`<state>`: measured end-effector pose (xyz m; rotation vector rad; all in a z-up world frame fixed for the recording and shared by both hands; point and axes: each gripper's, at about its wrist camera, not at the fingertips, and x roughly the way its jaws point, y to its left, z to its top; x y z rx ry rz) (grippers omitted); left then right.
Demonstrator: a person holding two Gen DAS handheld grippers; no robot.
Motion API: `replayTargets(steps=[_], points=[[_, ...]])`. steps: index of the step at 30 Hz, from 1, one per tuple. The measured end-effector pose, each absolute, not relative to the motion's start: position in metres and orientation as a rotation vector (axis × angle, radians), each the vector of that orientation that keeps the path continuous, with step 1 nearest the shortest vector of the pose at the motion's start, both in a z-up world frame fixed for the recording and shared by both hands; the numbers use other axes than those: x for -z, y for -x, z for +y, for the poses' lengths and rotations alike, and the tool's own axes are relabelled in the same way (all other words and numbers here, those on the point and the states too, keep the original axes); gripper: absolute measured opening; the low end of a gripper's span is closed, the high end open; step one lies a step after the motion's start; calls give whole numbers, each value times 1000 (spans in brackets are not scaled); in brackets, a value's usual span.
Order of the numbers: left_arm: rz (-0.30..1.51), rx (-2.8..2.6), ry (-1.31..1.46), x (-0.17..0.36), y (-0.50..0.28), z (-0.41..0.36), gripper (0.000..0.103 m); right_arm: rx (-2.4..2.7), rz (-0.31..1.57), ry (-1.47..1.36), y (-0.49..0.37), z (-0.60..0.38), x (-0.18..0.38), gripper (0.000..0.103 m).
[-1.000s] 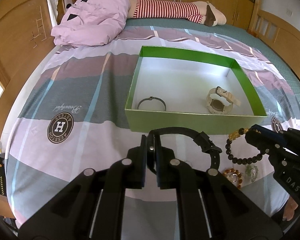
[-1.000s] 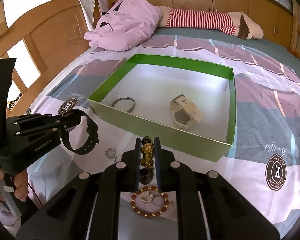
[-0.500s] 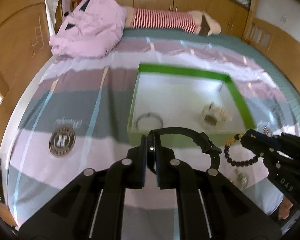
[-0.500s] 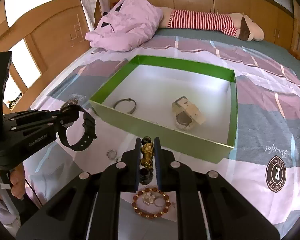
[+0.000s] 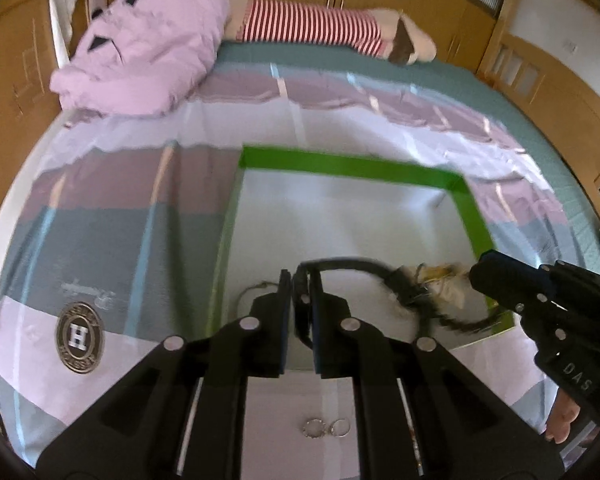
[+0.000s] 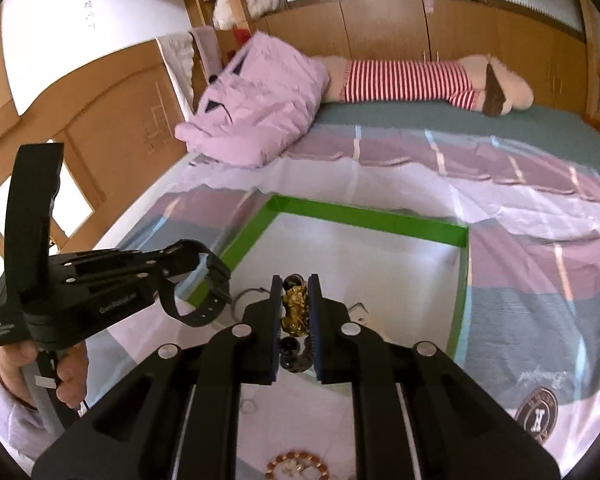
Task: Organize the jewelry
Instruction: 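Lower the black watch into the box with the left tool while the right releases the bracelet there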
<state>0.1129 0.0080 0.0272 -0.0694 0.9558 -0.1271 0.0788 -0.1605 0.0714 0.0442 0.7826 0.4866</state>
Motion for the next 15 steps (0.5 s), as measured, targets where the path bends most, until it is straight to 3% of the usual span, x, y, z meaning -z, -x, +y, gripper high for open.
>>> replayTargets(steps=[3, 5, 7, 11, 15], points=[[978, 112, 71, -18, -115, 8, 11, -465, 851, -37, -94, -160, -51, 16], [972, 109, 81, -22, -110, 10, 11, -461, 879, -63, -96, -163, -46, 32], [961, 125, 82, -30, -99, 11, 13, -462, 869, -73, -91, -166, -49, 42], [947, 133, 37, -38, -66, 8, 30, -525, 847, -94, -68, -175, -65, 42], [1013, 107, -35, -12, -39, 7, 32, -574, 899, -23, -36, -171, -60, 42]])
